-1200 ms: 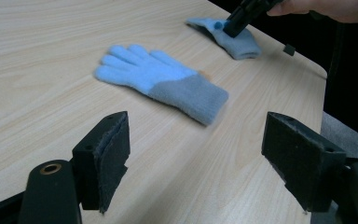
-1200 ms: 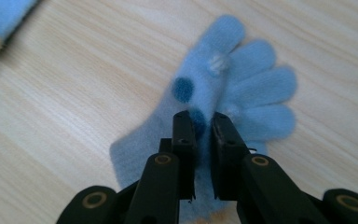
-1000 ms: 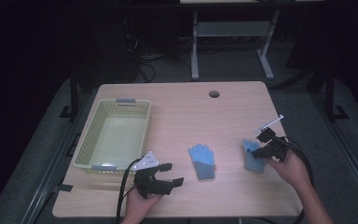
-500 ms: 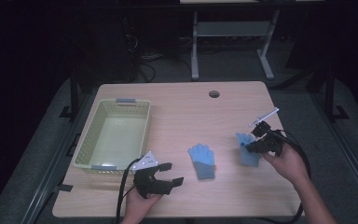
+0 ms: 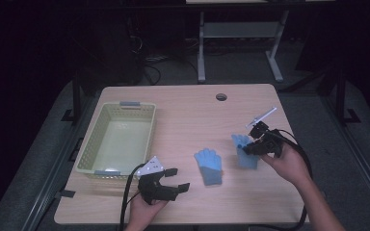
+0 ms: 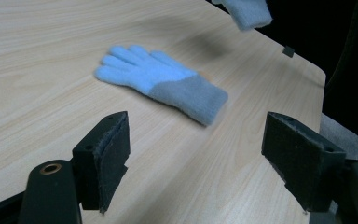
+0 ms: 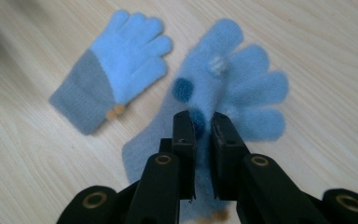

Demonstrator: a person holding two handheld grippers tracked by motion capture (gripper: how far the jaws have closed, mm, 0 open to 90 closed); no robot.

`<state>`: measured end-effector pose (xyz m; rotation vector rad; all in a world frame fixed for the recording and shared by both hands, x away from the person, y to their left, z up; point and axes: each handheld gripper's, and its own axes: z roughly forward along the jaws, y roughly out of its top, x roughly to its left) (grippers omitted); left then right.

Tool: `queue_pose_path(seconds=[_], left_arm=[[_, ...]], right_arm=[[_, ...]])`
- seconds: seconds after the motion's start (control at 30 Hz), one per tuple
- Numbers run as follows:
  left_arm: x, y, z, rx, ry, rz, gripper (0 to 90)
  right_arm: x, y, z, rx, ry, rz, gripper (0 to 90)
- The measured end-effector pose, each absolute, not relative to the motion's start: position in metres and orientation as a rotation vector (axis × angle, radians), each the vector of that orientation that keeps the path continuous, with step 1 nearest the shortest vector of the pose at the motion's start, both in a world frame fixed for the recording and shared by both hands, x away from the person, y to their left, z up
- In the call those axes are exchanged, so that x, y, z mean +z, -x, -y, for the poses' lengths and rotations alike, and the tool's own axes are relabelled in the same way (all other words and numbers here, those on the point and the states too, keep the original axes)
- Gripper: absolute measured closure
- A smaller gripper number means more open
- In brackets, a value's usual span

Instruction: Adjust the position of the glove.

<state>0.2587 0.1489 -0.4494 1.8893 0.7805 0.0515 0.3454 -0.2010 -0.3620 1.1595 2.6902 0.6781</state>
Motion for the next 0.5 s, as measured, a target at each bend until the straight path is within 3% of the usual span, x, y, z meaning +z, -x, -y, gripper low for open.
queue_pose_path(seconds=[0.5], left_arm=[[-0.449,-0.259,-0.148,0.053,-1.897,-0.772,23.2]], right_arm=[[-0.356,-0.346,0.155,0.712,-1.008,-2.774,81.6]])
